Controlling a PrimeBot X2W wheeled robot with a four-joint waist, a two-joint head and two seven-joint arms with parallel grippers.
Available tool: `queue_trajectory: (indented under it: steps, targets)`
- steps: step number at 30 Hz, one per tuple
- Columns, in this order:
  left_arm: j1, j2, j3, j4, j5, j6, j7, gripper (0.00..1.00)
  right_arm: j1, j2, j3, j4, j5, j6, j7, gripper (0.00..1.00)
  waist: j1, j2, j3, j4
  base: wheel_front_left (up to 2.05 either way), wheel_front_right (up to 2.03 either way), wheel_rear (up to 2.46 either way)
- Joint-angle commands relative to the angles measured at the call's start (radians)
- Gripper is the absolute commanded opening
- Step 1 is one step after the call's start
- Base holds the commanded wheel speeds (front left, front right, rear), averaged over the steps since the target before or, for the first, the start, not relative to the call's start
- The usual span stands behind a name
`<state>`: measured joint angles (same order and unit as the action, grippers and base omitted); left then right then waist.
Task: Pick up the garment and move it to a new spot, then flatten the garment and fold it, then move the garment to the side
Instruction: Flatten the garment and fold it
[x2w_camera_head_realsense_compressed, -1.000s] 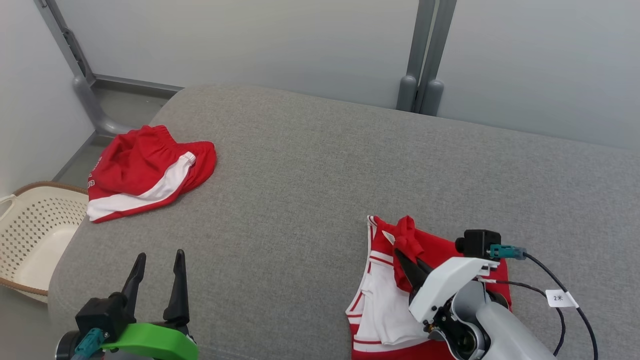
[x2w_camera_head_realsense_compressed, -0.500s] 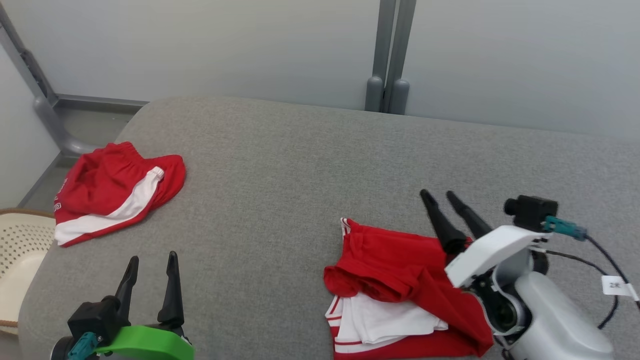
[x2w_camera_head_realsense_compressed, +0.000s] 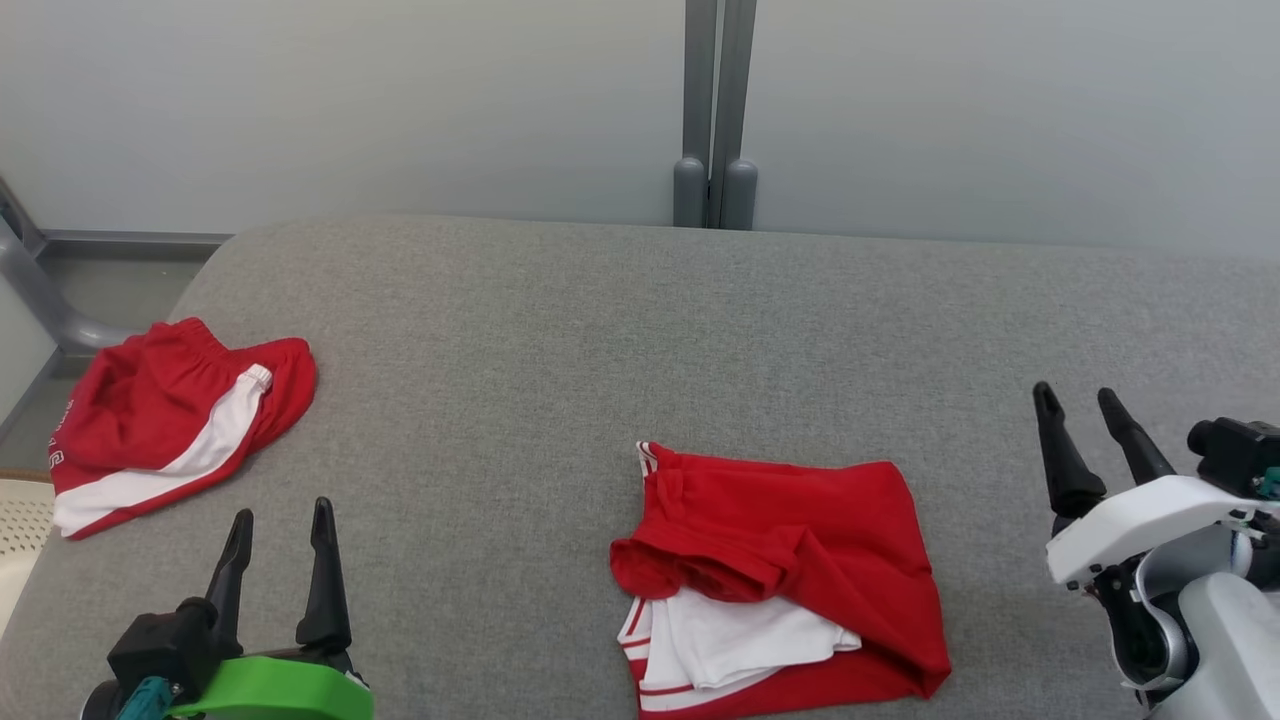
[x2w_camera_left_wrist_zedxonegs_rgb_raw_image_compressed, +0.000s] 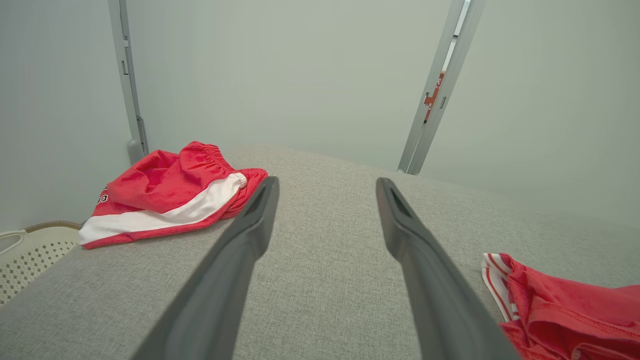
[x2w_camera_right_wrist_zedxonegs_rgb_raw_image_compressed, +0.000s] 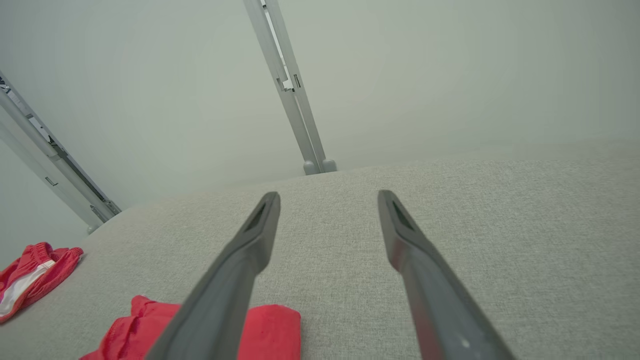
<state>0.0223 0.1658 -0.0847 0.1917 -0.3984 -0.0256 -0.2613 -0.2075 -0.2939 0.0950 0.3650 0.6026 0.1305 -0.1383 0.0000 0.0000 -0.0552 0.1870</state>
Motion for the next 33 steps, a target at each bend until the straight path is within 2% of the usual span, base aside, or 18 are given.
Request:
queue_trajectory:
  steps: [1, 2, 3, 8, 15, 19, 26, 29, 33]
  targets:
    - [0.018, -0.004, 0.005, -0.007, 0.009, -0.002, -0.004, 1.0, 0.012, 0.008, 0.001, -0.001, -0.022, 0.0, 0.007, 0.71, 0.0, 0.0, 0.001, 0.0, 0.0, 0.0, 0.0]
    - [0.017, -0.007, 0.007, -0.012, 0.012, -0.004, -0.005, 1.0, 0.014, 0.012, 0.005, 0.008, -0.04, 0.0, 0.013, 0.17, 0.0, 0.0, 0.002, 0.002, 0.0, 0.0, 0.0]
    - [0.015, -0.009, 0.009, -0.018, 0.016, -0.006, -0.004, 1.0, 0.016, 0.019, 0.011, 0.015, -0.048, 0.0, 0.02, 0.0, 0.0, 0.0, 0.003, 0.004, 0.0, 0.0, 0.0]
    - [0.001, -0.018, 0.007, -0.036, 0.039, -0.02, -0.004, 1.0, 0.016, 0.057, 0.071, 0.11, -0.077, 0.0, 0.084, 0.0, 0.0, 0.0, 0.008, 0.039, 0.0, 0.0, 0.0]
    - [-0.003, -0.02, 0.016, -0.027, 0.055, -0.032, -0.004, 1.0, -0.007, 0.13, 0.184, 0.262, -0.006, 0.0, 0.129, 0.0, 0.0, 0.0, 0.008, 0.101, 0.0, 0.0, 0.0]
    - [-0.007, -0.018, 0.019, -0.021, 0.058, -0.038, -0.004, 1.0, -0.021, 0.168, 0.284, 0.314, 0.059, 0.0, 0.13, 0.0, 0.0, 0.0, 0.007, 0.128, 0.0, 0.0, 0.0]
    - [-0.009, -0.018, 0.026, -0.012, 0.062, -0.04, -0.004, 1.0, -0.021, 0.185, 0.515, 0.28, 0.159, 0.0, 0.118, 0.0, 0.0, 0.0, 0.004, 0.138, 0.0, 0.0, 0.0]
    - [-0.004, -0.023, 0.029, -0.011, 0.064, -0.039, -0.004, 1.0, -0.025, 0.166, 0.6, 0.247, 0.195, 0.0, 0.107, 0.0, 0.0, 0.0, 0.002, 0.13, 0.0, 0.0, 0.0]
    - [0.004, -0.026, 0.034, -0.02, 0.067, -0.037, -0.004, 1.0, -0.055, 0.126, 0.643, 0.179, 0.232, 0.0, 0.025, 0.0, 0.0, 0.0, -0.001, 0.107, 0.0, 0.0, 0.0]
